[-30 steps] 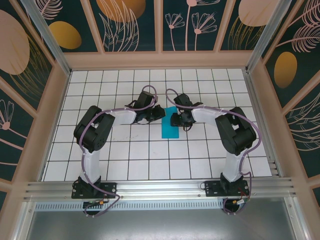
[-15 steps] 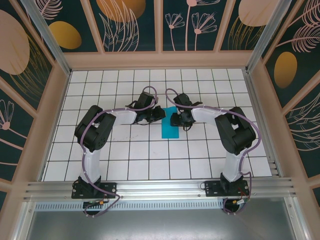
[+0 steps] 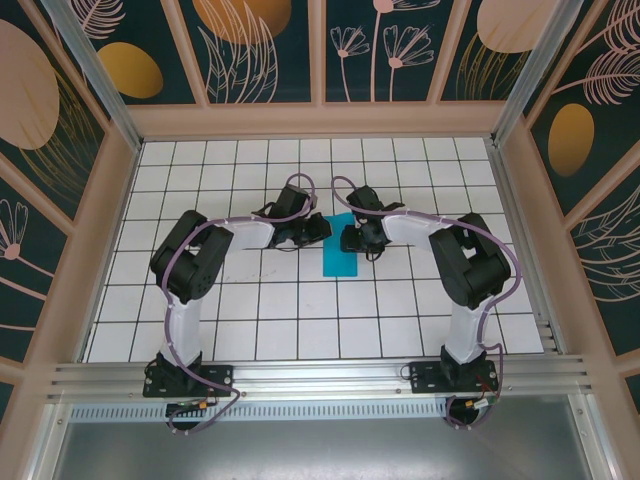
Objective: Fold a paper plane with a square sheet of paper (pick it up from the middle)
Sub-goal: Fold the square sheet of paper in half at the center of the table.
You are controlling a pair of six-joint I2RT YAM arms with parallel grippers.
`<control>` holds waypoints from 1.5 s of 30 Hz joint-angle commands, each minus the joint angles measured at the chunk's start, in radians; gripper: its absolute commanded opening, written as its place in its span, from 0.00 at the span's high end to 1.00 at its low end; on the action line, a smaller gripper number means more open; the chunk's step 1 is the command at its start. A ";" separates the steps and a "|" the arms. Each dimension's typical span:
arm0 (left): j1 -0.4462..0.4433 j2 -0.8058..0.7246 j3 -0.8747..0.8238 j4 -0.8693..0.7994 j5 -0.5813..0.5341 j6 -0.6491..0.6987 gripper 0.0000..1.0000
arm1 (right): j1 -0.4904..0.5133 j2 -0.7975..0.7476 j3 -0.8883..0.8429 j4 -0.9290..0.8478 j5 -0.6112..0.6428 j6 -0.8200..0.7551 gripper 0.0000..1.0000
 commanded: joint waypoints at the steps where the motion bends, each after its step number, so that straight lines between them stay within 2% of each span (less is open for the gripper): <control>1: -0.006 0.023 0.013 0.003 0.016 -0.004 0.86 | -0.010 0.151 -0.069 -0.036 0.082 0.000 0.53; 19: -0.009 0.065 0.031 -0.092 -0.029 0.013 0.87 | -0.010 0.129 -0.066 -0.038 0.082 -0.008 0.53; 25: -0.009 0.073 0.019 -0.126 -0.060 0.017 0.88 | -0.016 -0.006 -0.032 -0.032 0.027 -0.013 0.52; 30: -0.009 0.078 0.001 -0.131 -0.077 0.017 0.88 | -0.052 -0.147 -0.019 0.000 -0.083 -0.001 0.49; 35: -0.009 0.082 -0.004 -0.132 -0.082 0.017 0.89 | -0.066 -0.205 -0.014 0.019 -0.159 -0.005 0.50; 38: -0.008 0.083 -0.003 -0.131 -0.084 0.017 0.89 | -0.066 -0.195 -0.023 0.063 -0.265 0.011 0.57; 42: -0.008 0.088 0.001 -0.134 -0.085 0.014 0.90 | -0.067 -0.148 -0.030 0.111 -0.360 0.032 0.80; 45: -0.007 0.090 -0.001 -0.134 -0.087 0.011 0.90 | -0.067 -0.106 -0.028 0.123 -0.402 0.036 0.91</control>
